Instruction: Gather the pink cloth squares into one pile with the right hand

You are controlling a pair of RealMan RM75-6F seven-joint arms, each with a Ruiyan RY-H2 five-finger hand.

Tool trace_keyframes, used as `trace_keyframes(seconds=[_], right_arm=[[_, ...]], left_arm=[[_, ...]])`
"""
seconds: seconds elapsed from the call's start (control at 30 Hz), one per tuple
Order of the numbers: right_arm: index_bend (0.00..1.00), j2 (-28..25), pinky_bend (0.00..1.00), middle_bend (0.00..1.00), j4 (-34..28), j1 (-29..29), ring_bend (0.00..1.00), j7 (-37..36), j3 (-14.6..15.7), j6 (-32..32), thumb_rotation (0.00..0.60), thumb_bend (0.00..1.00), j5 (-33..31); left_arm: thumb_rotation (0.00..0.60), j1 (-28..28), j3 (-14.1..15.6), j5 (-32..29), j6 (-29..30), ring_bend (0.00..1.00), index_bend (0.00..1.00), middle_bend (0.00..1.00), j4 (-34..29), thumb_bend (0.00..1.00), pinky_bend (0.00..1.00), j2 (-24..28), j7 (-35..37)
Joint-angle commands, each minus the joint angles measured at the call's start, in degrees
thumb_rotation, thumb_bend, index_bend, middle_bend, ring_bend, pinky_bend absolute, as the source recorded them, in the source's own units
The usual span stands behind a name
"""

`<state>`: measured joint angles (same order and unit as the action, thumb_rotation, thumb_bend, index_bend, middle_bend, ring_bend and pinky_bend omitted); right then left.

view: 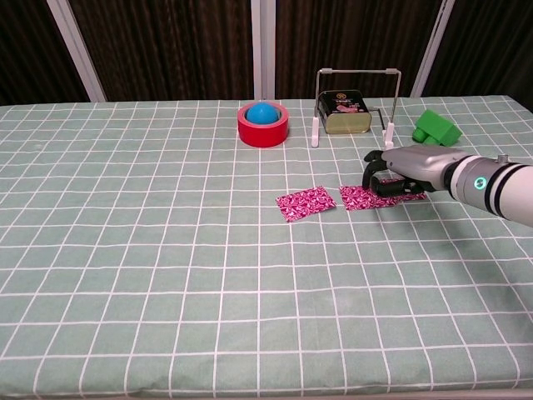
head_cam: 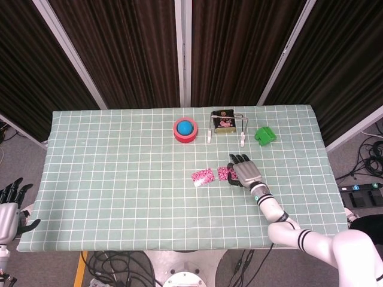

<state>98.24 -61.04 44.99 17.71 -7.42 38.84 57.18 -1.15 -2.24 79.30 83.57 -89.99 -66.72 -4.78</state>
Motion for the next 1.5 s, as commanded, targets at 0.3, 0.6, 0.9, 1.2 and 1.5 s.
trace_keyframes(seconds=[0.3, 0.6, 0.9, 1.2, 1.5], right_arm=[[0.27, -7.52, 0.0, 0.0, -12.92, -4.49, 0.0, 1.35, 4.39, 5.14, 0.083, 0.63, 3.81], [0.27, -7.85, 0.0, 0.0, -11.9, -3.92, 0.0, 0.56, 2.0, 5.92, 0.091, 0.63, 2.82], [0.27, -1.82, 0.0, 0.0, -3.65, -0.27, 0.0, 1.58, 0.34, 1.19, 0.086, 0.63, -0.37], [0.27, -0.11, 0.0, 0.0, -1.76, 0.51, 0.0, 1.44, 0.8, 0.0, 0.087, 0.63, 0.07], [0.27, -3.71, 0.0, 0.0, -9.24, -1.93, 0.0, 3.49, 3.6, 3.48, 0.09, 0.62, 1.98]], left_arm=[[0.6, -0.2, -0.04, 0.05, -0.29, 0.11, 0.22, 0.16, 0.36, 0.08, 0.15, -0.28, 0.37], [0.6, -0.4, -0.05, 0.35, -0.41, 0.11, 0.22, 0.16, 0.84, 0.08, 0.15, -0.53, 0.83], [0.6, 0.13, 0.12, -0.05, -0.03, 0.11, 0.22, 0.16, 0.63, 0.08, 0.15, -0.24, 0.75], [0.6, 0.37, 0.18, -0.03, 0.24, 0.11, 0.22, 0.16, 0.56, 0.08, 0.15, -0.16, 0.73], [0.6, 0.13, 0.16, 0.22, -0.05, 0.11, 0.22, 0.16, 0.79, 0.08, 0.15, -0.48, 0.93]])
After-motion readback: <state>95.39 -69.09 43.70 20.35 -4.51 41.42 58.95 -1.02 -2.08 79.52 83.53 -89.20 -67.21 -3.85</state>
